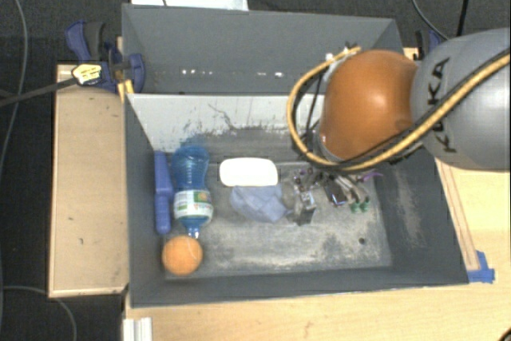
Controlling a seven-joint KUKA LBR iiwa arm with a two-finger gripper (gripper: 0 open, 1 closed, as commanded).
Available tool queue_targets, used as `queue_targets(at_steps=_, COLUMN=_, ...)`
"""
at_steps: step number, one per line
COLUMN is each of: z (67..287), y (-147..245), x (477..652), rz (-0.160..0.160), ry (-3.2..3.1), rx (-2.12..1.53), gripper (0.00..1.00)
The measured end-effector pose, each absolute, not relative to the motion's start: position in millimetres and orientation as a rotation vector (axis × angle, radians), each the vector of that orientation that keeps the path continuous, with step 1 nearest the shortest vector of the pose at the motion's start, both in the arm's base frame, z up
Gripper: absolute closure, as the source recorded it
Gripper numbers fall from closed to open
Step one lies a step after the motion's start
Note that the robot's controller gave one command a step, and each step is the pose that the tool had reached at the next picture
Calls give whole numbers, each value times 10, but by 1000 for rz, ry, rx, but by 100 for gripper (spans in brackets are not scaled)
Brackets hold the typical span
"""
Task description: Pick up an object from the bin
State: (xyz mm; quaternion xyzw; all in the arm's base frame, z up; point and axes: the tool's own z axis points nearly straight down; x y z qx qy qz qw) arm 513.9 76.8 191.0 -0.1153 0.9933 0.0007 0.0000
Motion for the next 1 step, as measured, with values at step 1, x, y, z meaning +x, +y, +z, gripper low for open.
queue_targets(at_steps=1, z=2354, y=770, x=5163, rz=8, ry=3132, rx=-148, gripper=100)
